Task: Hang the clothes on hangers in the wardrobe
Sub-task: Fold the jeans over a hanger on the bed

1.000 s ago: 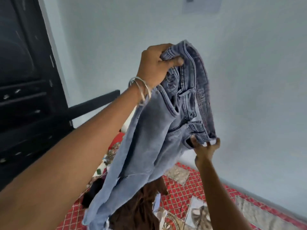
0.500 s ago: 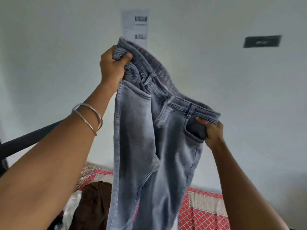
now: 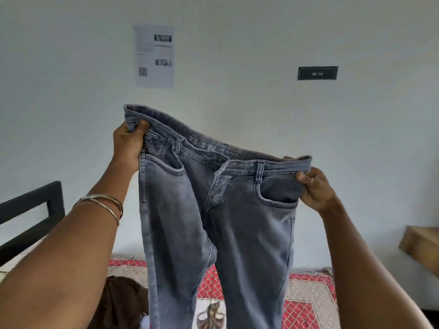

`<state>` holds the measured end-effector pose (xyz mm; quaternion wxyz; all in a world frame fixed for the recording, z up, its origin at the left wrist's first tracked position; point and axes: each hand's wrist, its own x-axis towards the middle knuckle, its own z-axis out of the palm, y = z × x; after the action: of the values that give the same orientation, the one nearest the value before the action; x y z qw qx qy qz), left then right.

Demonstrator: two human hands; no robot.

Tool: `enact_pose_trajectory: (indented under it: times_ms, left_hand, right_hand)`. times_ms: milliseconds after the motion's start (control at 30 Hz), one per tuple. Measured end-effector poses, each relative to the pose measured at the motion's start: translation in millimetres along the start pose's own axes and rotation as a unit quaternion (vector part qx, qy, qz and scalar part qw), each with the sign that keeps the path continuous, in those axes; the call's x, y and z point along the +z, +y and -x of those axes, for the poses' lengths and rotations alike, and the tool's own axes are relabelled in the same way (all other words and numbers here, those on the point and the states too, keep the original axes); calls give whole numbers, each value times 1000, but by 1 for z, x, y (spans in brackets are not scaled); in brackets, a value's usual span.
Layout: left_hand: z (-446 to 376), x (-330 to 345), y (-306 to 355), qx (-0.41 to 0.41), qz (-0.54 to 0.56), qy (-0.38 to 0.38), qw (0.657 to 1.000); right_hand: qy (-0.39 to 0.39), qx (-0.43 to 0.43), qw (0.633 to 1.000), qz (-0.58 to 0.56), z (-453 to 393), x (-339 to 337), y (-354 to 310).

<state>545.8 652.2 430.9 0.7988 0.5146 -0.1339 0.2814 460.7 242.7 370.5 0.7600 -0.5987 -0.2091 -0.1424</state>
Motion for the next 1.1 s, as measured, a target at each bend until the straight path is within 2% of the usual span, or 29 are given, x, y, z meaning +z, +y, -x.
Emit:
enact_pose_trajectory:
  times_ms: [67,167,267,333,400,433,500,533,567,667,733,800,867,933,1100]
  left_hand:
    - [1,6,-5,-3,-11,6,1000]
    - [0,14,-8,-2,-34,6,999]
    - [-2,14,-11,18,-57,4,998]
    - [-4,10,-14,14,-72,1,997]
    - [-10,8,-19,3,-121,28,992]
    - [-13,9,-21,-10,-183,58,981]
    - [-10,20,-26,-35,-340,126,931]
    - [-3,28,-28,-34,-391,143,909]
    - [6,39,-29,-26,-419,139,897]
    - [28,66,-29,-7,-444,97,891]
    - [32,82,-30,-10,-426,56,903]
    - [35,97,-31,-25,-382,13,924]
    - [37,114,-30,-57,-321,-35,945]
    - [36,128,-23,-68,-300,-69,949]
    - [31,144,-6,-58,-256,-118,958]
  right_hand:
    - [71,7,995,66,-1,-5,-5]
    - [147,-51,978,137,-9,-7,-8]
    - [147,-79,978,127,-7,-4,-8]
    - [138,-63,986,73,-7,0,-7]
    - [178,-41,979,95,-17,2,-1]
    - [228,-21,965,129,-25,7,3]
    - [357,36,913,192,-44,21,13]
    - [413,70,881,220,-52,31,18]
    - [432,90,867,232,-57,42,18]
    - [370,115,914,122,-74,76,15]
    - [329,113,937,32,-83,99,9]
    - [283,92,955,-1,-85,127,4]
    - [204,57,977,4,-88,155,1]
    - [124,36,991,27,-92,170,-1]
    - [-33,23,997,69,-84,156,-14]
